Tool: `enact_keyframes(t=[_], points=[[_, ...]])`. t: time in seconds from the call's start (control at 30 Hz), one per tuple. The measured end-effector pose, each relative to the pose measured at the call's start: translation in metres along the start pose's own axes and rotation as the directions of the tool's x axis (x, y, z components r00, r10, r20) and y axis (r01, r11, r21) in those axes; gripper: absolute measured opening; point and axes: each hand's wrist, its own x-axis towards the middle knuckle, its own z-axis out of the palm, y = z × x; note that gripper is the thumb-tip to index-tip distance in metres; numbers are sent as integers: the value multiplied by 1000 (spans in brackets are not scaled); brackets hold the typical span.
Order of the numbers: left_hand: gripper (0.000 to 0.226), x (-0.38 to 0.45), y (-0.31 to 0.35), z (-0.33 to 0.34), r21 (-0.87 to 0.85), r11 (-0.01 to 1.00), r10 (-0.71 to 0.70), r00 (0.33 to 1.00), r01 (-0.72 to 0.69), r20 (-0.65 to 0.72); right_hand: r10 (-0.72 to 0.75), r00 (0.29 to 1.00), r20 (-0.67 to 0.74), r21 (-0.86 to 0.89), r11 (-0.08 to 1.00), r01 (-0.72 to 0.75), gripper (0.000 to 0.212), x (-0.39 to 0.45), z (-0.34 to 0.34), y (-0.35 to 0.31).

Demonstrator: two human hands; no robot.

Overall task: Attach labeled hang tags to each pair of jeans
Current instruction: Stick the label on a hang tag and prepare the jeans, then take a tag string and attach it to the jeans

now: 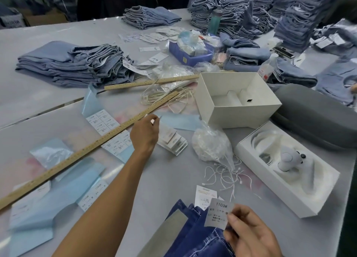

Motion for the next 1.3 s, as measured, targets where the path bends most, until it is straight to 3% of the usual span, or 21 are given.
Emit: enact_keyframes(t=[0.13, 0.23, 0.3, 0.4, 0.5, 0.57, 0.77, 0.93, 1.0, 1.1, 1.17, 1.23, 1.3], points=[[16, -18, 6, -36, -337, 941, -37, 995, 3, -94, -15, 1000, -5, 20, 1000, 15, 11, -2, 1, 1], [9, -63, 9, -73, -551, 835, -52, 995, 0, -80, -12, 1000, 4, 31, 999, 12, 16, -3, 1, 0], [5, -110, 6, -96, -703, 703, -175, 984, 109, -23, -10, 1000, 13, 54, 998, 9, 13, -4, 1, -2], [6, -192, -3, -124, -826, 471, -387, 914, 310, 122, 8, 999, 32, 83, 997, -11, 15, -9, 0, -6], [34, -271, -11, -146, -809, 404, -482, 851, 427, 209, 9, 995, 104, 28, 1000, -12, 16, -23, 4, -17], [50, -312, -10, -164, -784, 398, -466, 841, 477, 276, -7, 991, 134, -23, 1000, 10, 15, -36, 9, -24], [45, -370, -15, -210, -640, 487, -438, 800, 594, 410, 19, 948, 317, 20, 999, -27, 10, -100, 16, -28], [20, -414, -21, -236, -583, 364, -464, 684, 726, 563, 135, 888, 439, -69, 991, -117, 11, -149, 15, -8], [30, -428, -25, -242, -527, 352, -405, 634, 773, 659, 170, 872, 459, -149, 982, -113, 13, -158, 9, -2], [51, -439, -23, -245, -441, 441, -286, 588, 782, 757, 248, 869, 428, -248, 957, -151, 19, -162, 2, 6], [38, -440, -22, -244, -416, 527, -262, 608, 741, 750, 278, 868, 413, -268, 947, -176, 24, -162, -1, 10], [12, -436, -22, -241, -439, 582, -288, 679, 684, 675, 264, 866, 424, -284, 947, -150, 23, -162, 0, 12], [14, -429, -23, -236, -457, 636, -325, 753, 622, 572, 245, 863, 443, -317, 943, -104, 19, -163, 0, 13]])
